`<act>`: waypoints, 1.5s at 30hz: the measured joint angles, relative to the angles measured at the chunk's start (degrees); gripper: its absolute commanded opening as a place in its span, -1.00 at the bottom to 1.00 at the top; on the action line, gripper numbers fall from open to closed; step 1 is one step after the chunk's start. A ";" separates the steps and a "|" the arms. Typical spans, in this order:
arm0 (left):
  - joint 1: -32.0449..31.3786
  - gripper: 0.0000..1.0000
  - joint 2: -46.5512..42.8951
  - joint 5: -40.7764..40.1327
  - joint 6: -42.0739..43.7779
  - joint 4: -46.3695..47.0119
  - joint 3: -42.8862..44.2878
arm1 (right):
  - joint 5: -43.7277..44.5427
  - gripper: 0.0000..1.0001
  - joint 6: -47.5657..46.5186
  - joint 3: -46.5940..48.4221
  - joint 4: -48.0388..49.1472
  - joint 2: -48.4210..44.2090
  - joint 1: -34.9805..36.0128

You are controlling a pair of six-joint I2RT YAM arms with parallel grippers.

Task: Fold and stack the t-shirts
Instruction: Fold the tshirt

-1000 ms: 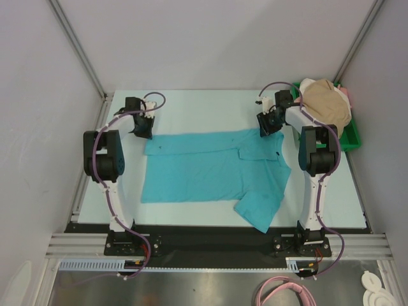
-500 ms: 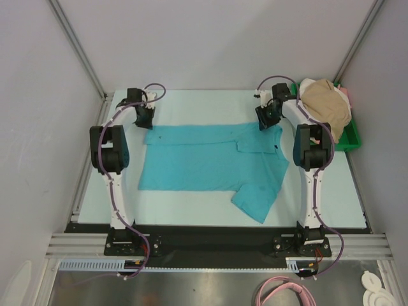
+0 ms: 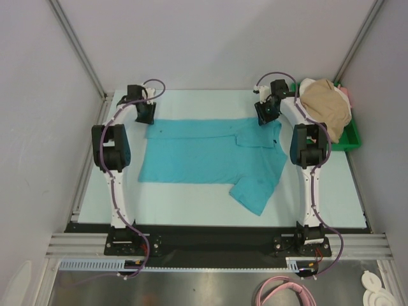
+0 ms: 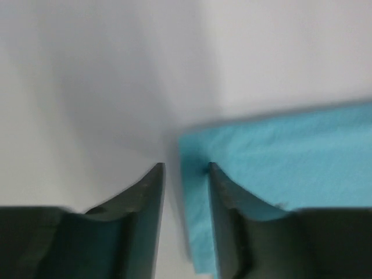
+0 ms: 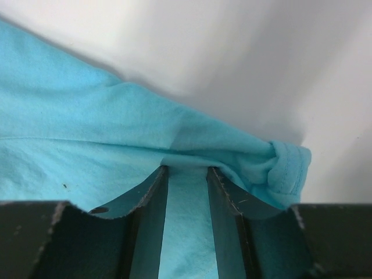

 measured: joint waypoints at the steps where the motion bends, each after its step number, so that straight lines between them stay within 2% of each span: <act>1: 0.00 0.24 -1.77 -0.92 0.20 2.38 -3.67 | 0.17 -0.18 0.04 -0.63 0.50 -0.52 0.09; 2: -0.04 0.42 -3.67 -1.64 -0.07 3.80 -7.06 | 0.61 -0.17 0.04 -2.12 1.44 -1.42 0.20; 4: -0.22 0.45 -9.77 -3.48 0.28 7.74 -17.00 | 1.46 -0.15 0.02 -7.19 4.26 -4.48 0.46; 9: -2.36 0.50 -23.37 -7.02 0.74 12.81 -30.03 | 4.17 -0.14 -0.44 -25.59 9.51 -19.98 1.62; 16: -5.60 0.43 -40.61 -6.23 1.11 19.71 -45.18 | 3.19 -0.14 -6.47 -51.89 20.15 -49.33 5.44; 18: -5.79 0.32 -44.17 -5.73 1.14 20.31 -50.36 | 2.01 -0.14 -9.60 -60.15 22.45 -55.71 6.80; 21: -5.77 0.25 -48.11 -5.29 1.49 19.96 -57.40 | -0.83 -0.13 -15.13 -71.95 22.93 -62.31 7.37; 25: -5.29 0.33 -52.81 -3.67 1.62 17.22 -62.93 | -6.34 -0.10 -24.30 -84.89 17.35 -73.72 7.56; 28: -3.78 0.33 -54.58 -1.60 1.84 16.28 -63.43 | -9.66 -0.10 -29.35 -88.72 12.37 -83.34 8.96; 31: -2.25 0.36 -54.77 -0.13 2.10 16.22 -63.43 | -12.98 -0.10 -32.79 -88.80 8.76 -88.65 10.54; 36: -0.66 0.37 -53.66 1.79 2.14 15.87 -63.43 | -16.31 -0.08 -36.09 -89.02 2.21 -89.05 11.87; 45: 0.90 0.36 -51.08 2.12 2.12 15.80 -63.39 | -17.40 -0.06 -39.63 -92.13 -0.52 -84.74 15.54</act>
